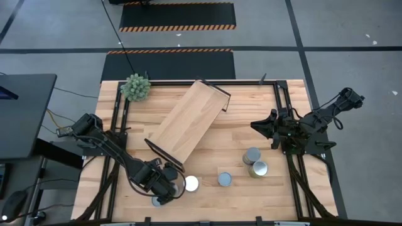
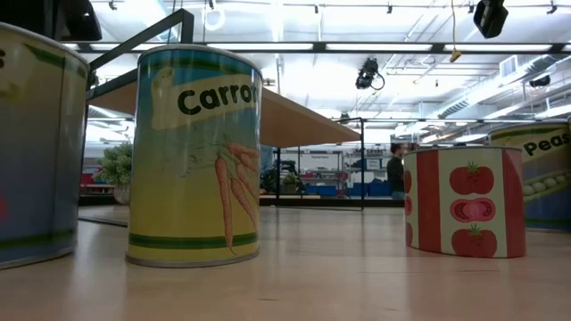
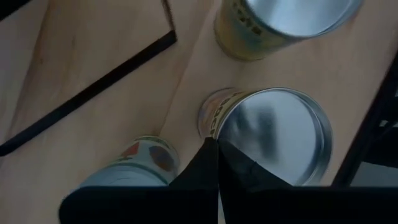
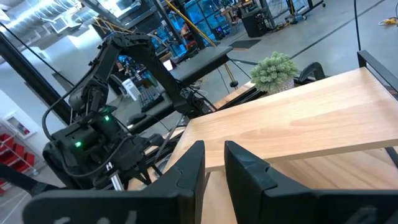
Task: Pick and place cans onto a shelf
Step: Put the canned peaches on the shelf
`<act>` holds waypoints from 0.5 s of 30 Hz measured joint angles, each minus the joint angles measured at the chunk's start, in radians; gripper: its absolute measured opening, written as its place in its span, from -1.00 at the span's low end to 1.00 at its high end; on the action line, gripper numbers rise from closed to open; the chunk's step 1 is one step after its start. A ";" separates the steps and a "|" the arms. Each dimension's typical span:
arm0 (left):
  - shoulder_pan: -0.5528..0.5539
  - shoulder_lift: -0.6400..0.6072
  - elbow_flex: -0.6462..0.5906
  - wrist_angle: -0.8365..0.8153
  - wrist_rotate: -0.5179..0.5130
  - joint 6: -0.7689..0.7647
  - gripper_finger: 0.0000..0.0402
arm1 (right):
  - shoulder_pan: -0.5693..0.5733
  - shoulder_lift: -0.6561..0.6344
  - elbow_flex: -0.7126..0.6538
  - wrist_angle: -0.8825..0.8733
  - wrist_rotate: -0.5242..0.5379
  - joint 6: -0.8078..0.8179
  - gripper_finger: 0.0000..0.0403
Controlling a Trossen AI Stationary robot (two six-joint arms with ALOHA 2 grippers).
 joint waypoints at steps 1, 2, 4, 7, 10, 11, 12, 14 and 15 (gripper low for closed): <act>0.001 0.000 0.000 -0.006 0.000 0.000 -1.00 | 0.000 0.000 0.000 0.000 0.000 0.000 -0.66; 0.003 0.000 0.000 -0.007 0.000 0.000 -1.00 | 0.000 0.000 0.000 0.000 0.000 0.000 -0.66; 0.006 -0.001 0.001 -0.010 0.000 0.000 -1.00 | 0.000 0.000 0.000 0.000 -0.001 0.000 -0.66; 0.006 -0.005 0.001 -0.026 -0.003 0.009 -1.00 | 0.000 0.000 0.000 0.000 -0.001 0.000 -0.66; 0.012 -0.006 0.001 -0.040 -0.002 0.009 -1.00 | 0.000 0.000 0.000 0.000 -0.001 0.000 -0.66; 0.013 -0.006 0.001 -0.042 -0.001 0.010 -1.00 | 0.000 0.000 0.000 0.000 -0.001 0.000 -0.66; 0.016 -0.006 0.001 -0.040 0.000 0.010 -0.99 | 0.000 0.000 0.000 0.000 -0.001 0.000 -0.66; 0.017 -0.006 0.001 -0.039 0.000 0.010 -0.95 | 0.000 0.000 0.000 0.000 -0.001 0.001 -0.66; 0.017 -0.006 0.001 -0.039 0.000 0.010 -0.92 | 0.000 0.000 0.000 0.000 -0.001 0.001 -0.66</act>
